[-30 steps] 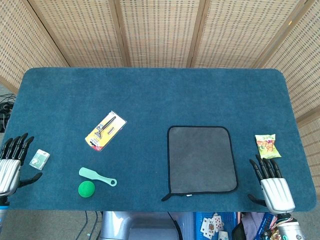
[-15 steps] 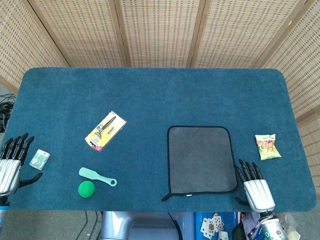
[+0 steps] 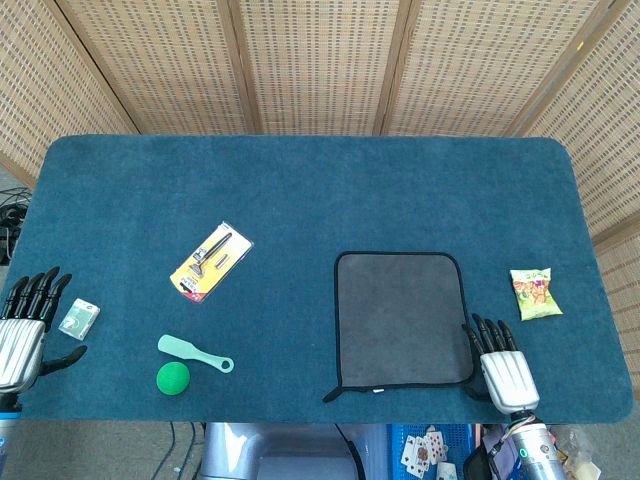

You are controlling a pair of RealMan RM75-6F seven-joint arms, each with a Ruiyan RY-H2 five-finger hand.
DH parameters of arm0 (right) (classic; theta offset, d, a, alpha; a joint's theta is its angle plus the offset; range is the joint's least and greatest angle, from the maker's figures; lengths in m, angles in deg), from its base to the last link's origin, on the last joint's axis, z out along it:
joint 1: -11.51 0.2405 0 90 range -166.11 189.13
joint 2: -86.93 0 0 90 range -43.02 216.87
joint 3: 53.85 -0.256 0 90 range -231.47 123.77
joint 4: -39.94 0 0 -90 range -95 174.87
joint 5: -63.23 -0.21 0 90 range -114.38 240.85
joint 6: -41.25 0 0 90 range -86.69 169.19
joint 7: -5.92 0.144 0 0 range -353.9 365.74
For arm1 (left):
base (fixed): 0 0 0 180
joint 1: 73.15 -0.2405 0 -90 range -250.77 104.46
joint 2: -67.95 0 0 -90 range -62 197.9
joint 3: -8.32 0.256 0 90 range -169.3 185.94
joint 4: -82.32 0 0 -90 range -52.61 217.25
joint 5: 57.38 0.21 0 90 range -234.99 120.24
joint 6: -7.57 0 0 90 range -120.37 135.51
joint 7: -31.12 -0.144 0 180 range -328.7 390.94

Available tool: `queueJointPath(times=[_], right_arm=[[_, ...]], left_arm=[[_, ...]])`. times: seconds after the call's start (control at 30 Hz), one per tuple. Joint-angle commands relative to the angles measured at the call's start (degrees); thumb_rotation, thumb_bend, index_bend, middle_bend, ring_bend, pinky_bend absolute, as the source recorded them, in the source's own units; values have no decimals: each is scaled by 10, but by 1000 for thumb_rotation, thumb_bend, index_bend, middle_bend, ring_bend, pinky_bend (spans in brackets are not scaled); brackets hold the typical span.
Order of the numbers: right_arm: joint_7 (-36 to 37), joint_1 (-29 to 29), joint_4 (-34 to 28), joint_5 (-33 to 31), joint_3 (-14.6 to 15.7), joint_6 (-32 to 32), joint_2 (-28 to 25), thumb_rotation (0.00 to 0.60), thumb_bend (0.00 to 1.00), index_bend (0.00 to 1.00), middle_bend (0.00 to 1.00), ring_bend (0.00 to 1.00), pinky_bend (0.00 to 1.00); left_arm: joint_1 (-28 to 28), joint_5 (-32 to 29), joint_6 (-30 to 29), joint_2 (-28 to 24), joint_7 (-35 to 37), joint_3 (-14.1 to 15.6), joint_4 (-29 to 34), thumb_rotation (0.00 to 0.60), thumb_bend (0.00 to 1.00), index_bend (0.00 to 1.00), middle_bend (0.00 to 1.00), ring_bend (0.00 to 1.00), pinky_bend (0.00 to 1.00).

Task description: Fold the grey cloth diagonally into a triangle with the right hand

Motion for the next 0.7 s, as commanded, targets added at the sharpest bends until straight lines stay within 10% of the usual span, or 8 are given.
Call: queueJointPath(times=[0.03, 0.7], right_arm=[[3, 2, 8, -4, -1, -5, 6, 600, 77, 93, 0, 0, 0], [5, 15, 31, -21, -1, -26, 23, 600, 130, 93, 0, 0, 0]], left_arm=[[1, -1, 2, 1, -2, 0, -1, 600, 56, 0, 0, 0, 0], [1, -1, 2, 2, -4, 0, -1, 600, 55, 0, 0, 0, 0]])
